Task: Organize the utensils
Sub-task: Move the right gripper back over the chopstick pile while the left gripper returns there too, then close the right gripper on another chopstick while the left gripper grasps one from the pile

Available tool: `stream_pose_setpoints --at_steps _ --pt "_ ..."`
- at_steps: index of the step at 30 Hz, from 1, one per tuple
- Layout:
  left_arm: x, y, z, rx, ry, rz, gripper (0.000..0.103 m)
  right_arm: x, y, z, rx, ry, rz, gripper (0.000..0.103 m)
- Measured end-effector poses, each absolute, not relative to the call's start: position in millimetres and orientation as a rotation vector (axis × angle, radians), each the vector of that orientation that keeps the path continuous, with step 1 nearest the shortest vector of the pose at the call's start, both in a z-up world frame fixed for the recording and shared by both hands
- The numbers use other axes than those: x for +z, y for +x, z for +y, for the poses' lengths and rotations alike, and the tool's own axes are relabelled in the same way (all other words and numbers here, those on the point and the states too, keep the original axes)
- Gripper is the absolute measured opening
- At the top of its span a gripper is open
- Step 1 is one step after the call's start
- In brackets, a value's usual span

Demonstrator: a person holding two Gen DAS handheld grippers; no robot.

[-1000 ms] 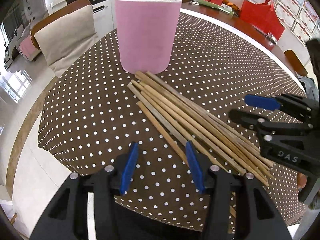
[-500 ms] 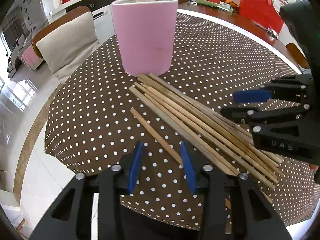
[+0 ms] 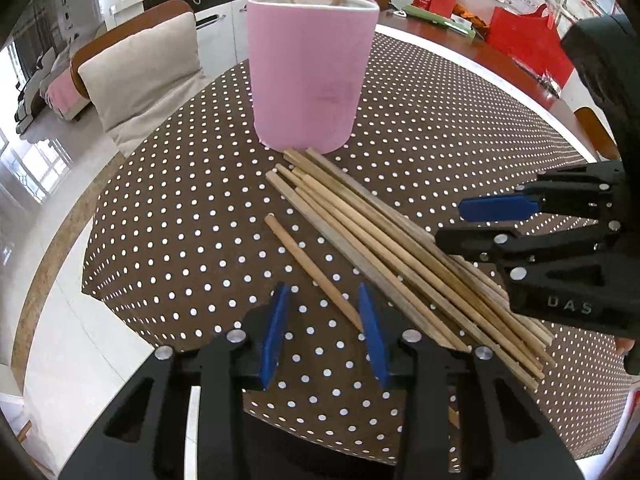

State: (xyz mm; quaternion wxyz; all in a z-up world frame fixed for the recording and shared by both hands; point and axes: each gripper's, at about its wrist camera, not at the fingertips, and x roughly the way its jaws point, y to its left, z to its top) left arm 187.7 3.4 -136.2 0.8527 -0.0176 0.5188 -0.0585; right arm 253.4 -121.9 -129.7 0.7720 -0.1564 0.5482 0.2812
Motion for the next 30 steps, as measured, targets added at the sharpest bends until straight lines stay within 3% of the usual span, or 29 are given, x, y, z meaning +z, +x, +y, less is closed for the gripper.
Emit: stream_pose_setpoints --at_steps 14,16,18,21,26,30 --pt "-135.5 200.0 5.5 -0.111 -0.071 1.128 0.036 -137.4 246.9 -90.8 0.608 -0.531 1.255 0.033" --pt "-135.4 203.0 4.2 -0.100 -0.074 1.127 0.031 -138.9 249.6 -85.5 0.611 -0.549 1.263 0.032" --pt "-135.9 205.5 2.4 -0.088 -0.080 1.128 0.025 -141.5 252.8 -81.0 0.619 -0.557 1.280 0.024" --pt "-136.1 209.7 3.8 -0.073 -0.093 1.135 0.015 -147.0 258.6 -75.0 0.622 -0.557 1.297 0.021" --pt "-137.7 210.3 5.4 -0.072 -0.089 1.129 0.013 -142.6 266.2 -83.1 0.625 -0.513 1.302 0.011" --pt "-138.2 207.4 4.6 -0.067 -0.090 1.120 0.012 -138.2 263.4 -96.4 0.627 -0.492 1.292 0.010"
